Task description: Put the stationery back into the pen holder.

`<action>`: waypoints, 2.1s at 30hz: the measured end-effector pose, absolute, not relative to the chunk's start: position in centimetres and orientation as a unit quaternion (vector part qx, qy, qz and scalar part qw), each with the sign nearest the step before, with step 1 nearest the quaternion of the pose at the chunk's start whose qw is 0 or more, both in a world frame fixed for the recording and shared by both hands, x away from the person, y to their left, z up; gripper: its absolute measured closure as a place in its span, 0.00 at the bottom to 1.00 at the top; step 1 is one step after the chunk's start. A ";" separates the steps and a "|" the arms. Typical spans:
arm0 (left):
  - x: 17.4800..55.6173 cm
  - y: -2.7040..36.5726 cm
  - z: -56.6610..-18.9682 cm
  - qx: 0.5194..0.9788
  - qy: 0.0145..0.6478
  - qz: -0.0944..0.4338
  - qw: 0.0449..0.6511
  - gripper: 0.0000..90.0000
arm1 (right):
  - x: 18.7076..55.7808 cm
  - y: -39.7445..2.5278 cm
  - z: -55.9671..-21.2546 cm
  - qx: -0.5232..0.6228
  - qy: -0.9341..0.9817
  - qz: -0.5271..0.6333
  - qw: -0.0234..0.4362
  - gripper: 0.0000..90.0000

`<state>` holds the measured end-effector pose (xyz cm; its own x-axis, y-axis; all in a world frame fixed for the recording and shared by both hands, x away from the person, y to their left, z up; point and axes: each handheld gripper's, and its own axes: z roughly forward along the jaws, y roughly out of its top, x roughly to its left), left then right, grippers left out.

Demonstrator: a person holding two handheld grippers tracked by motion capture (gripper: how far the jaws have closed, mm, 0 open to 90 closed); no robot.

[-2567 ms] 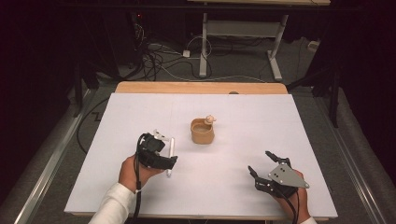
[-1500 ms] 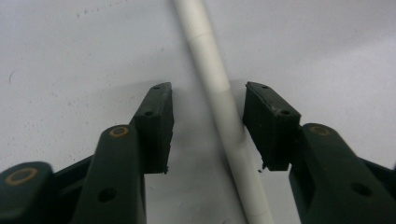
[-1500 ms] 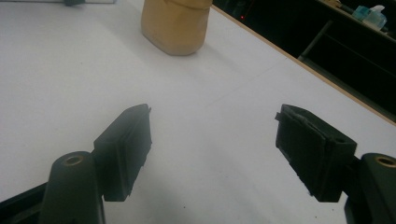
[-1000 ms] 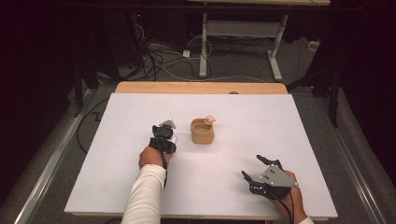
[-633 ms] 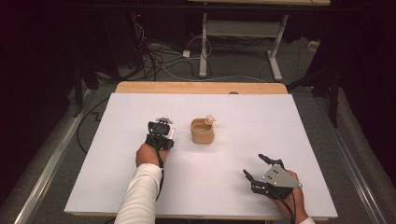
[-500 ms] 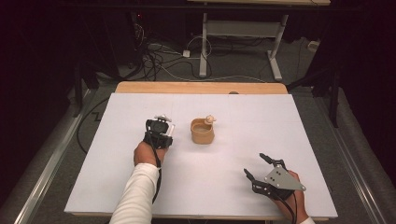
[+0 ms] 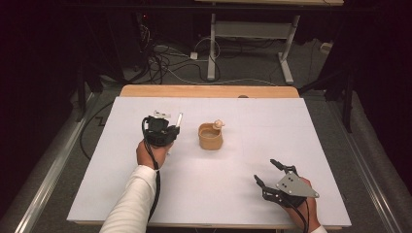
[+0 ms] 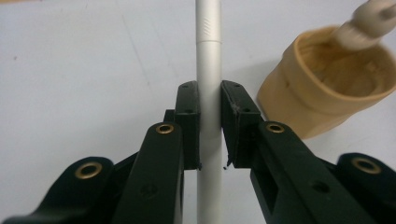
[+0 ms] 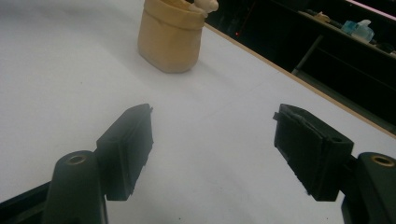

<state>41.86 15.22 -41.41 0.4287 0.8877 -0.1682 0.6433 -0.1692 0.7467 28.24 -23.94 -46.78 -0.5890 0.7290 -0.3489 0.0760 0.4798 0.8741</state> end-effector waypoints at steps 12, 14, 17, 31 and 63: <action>41.6 15.6 -40.2 0.730 0.443 0.168 0.493 0.84 | 28.3 -23.7 -47.0 0.260 0.778 0.435 0.372 0.31; 41.7 15.4 -40.0 0.726 0.430 0.167 0.509 0.84 | 28.3 -23.8 -47.0 0.260 0.778 0.434 0.373 0.31; 41.7 14.9 -39.6 0.725 0.410 0.171 0.527 0.84 | 28.3 -23.9 -47.0 0.264 0.777 0.436 0.370 0.31; 42.5 12.4 -38.6 0.725 0.316 0.171 0.588 0.84 | 28.4 -23.8 -47.1 0.261 0.777 0.436 0.371 0.31; 45.6 8.4 -42.3 0.707 0.291 0.122 0.634 0.84 | 28.4 -23.7 -47.2 0.258 0.780 0.434 0.370 0.31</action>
<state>45.57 8.39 -42.31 0.8011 0.5657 -0.1955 0.2557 -0.0283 0.9663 28.36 -23.69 -47.19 -0.5930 0.7240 -0.3523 0.0816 0.4893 0.8683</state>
